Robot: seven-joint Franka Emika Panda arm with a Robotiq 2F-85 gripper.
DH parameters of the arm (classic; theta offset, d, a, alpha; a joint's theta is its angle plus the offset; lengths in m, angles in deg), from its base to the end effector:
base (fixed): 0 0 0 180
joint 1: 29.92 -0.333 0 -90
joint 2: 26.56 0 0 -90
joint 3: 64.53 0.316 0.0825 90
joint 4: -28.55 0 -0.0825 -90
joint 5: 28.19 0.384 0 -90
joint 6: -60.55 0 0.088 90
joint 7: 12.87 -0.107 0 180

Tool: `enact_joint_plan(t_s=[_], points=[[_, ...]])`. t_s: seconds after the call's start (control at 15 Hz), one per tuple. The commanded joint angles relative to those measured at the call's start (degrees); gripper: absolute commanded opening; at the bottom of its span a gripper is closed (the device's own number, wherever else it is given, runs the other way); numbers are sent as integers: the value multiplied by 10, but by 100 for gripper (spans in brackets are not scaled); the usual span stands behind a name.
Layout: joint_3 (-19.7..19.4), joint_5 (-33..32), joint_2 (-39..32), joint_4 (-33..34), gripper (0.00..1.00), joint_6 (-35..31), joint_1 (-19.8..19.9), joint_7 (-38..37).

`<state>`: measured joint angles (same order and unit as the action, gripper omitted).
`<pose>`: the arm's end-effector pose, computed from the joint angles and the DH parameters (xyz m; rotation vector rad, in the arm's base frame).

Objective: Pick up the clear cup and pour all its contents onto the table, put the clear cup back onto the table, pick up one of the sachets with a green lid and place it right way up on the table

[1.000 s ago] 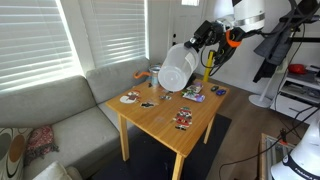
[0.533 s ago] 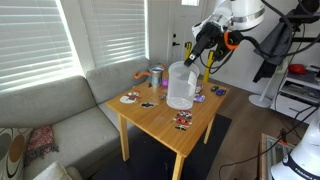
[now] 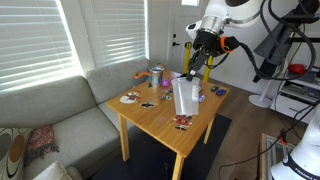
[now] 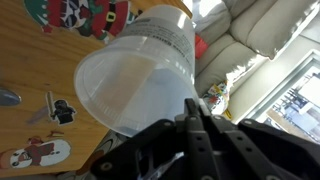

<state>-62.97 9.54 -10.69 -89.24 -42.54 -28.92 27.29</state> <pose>0.4790 0.0576 0.5725 -2.4345 -0.7029 -0.3072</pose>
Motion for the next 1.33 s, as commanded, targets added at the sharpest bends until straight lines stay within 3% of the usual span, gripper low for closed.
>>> enact_joint_plan(t_s=[0.0, 0.47, 0.73, 1.0, 1.27], points=[[5, -99, -19, 20, 1, -25, -25, 9], [23, -261, -34, 8, 1, -129, -65, 29], [34, -333, -33, -21, 1, -256, -76, 19], [38, -362, -31, -61, 1, -395, -79, -32], [34, -348, -33, -78, 1, -431, -91, -48]])
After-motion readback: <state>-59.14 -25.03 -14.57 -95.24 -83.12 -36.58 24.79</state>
